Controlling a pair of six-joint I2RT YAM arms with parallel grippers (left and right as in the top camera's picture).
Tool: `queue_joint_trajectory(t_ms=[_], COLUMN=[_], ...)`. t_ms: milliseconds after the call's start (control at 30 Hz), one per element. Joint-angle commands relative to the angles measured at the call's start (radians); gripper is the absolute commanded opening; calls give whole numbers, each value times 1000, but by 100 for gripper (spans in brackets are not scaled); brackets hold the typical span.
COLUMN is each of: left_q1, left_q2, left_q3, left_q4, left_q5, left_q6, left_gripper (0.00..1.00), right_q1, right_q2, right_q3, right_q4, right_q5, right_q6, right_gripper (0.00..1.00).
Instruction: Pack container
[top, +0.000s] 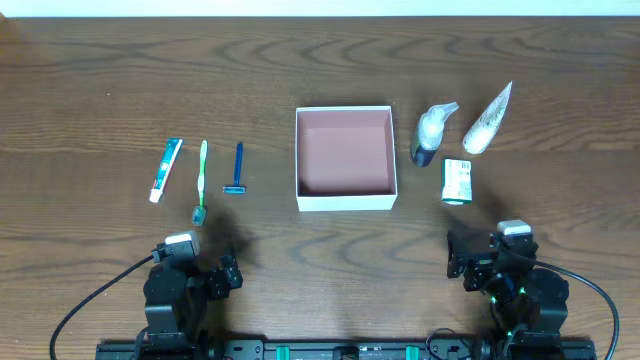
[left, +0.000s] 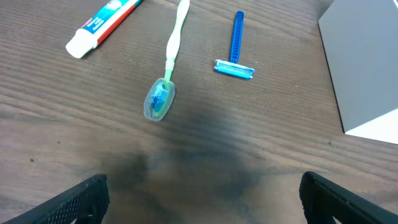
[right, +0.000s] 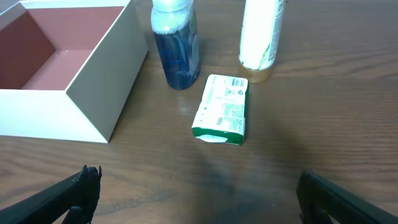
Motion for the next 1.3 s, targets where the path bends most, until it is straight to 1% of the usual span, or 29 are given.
queue_joint_trajectory(t_ms=[0,433,533,567,600,667,767,833,933,1100,1200,1267], left_q1=[4,4,4,4,4,4,4,4,4,6,11,13], left_q2=[-6,-6,-6,-5,-5,-4,35,109,296,698,927,1037], left_q3=[-13,-13,-13,-13,-10,22,131,230,422,761,956,1048], left_q4=[-3,21,37,60,95,129,131,121,64,-101,-198,-245], left_q5=[10,11,37,46,85,163,159,105,47,-35,-37,-42], left_q6=[10,9,-35,-55,-80,-85,-93,-93,-67,57,107,166], left_gripper=[98,98,98,98,98,98,98,98,98,98,98,98], right_q1=[6,6,6,6,6,6,6,6,6,6,6,6], right_q2=[-7,-7,-7,-7,-7,-7,-7,-7,-7,-7,-7,-7], right_q3=[-2,-2,-2,-2,-2,-2,-2,-2,-2,-2,-2,-2], right_q4=[-1,-1,-1,-1,-1,-1,-1,-1,-1,-1,-1,-1], right_q5=[-5,-5,-5,-5,-5,-5,-5,-5,-5,-5,-5,-5], right_q6=[-21,-21,-21,-21,-21,-21,-21,-21,-21,-21,-21,-21], right_gripper=[99,99,99,99,99,99,99,99,99,99,99,99])
